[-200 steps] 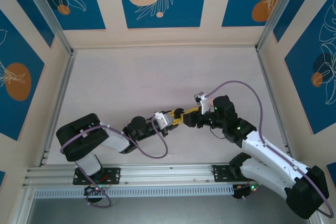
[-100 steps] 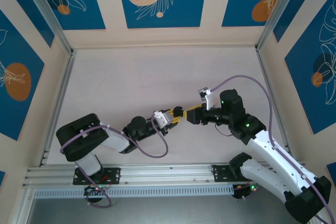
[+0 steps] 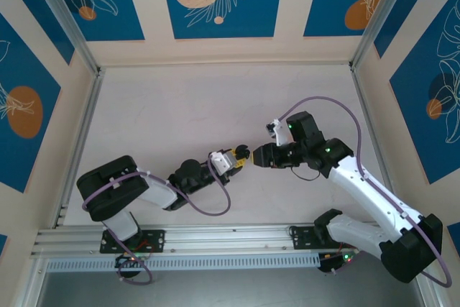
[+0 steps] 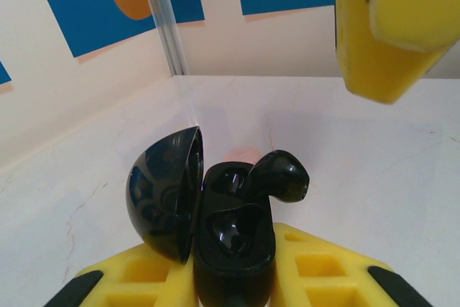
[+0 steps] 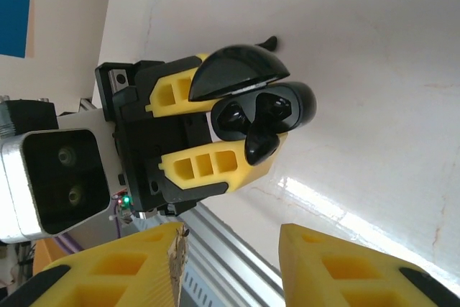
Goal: Insert wireless bluetooth earbuds into charging case
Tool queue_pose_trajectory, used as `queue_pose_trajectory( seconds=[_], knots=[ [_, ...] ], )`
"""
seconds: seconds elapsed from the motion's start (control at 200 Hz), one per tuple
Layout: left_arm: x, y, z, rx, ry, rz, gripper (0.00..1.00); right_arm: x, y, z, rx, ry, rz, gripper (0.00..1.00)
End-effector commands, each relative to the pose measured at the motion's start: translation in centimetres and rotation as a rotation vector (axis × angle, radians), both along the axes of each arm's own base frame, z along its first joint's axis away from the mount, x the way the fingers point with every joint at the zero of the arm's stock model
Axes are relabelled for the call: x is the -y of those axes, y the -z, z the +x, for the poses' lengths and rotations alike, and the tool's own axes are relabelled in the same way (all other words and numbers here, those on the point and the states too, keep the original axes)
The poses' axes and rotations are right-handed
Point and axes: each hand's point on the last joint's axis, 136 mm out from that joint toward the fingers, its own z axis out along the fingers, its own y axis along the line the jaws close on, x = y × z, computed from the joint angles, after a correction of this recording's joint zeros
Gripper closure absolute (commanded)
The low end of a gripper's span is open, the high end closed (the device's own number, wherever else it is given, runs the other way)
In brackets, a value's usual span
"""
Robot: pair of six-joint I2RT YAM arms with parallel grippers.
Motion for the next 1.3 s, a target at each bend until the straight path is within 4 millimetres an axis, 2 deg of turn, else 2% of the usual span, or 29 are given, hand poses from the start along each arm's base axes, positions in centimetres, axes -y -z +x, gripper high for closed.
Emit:
queue_pose_trajectory(
  seconds=[0.0, 0.16, 0.575, 0.935, 1.295],
  knots=[
    [0.0, -0.3, -0.2, -0.005, -0.007, -0.012, 0.76, -1.0, -0.4, -0.5, -0.039, -0.033, 0.024, 0.61],
    [0.0, -0.4, -0.2, -0.001, -0.005, -0.012, 0.75, -1.4, 0.7, 0.0, -0.061, -0.038, -0.008, 0.62],
    [0.0, -0.9, -0.3, 0.010, 0.001, -0.018, 0.75, -2.3, 1.5, 1.5, -0.051, -0.040, -0.013, 0.66],
    [-0.4, -1.2, -0.5, 0.018, -0.001, -0.016, 0.75, -1.7, 2.5, 2.4, -0.050, -0.004, -0.057, 0.71],
    [-0.5, -1.3, -0.6, 0.022, -0.001, -0.018, 0.75, -1.4, 2.4, 3.0, -0.035, 0.015, -0.060, 0.73]
  ],
)
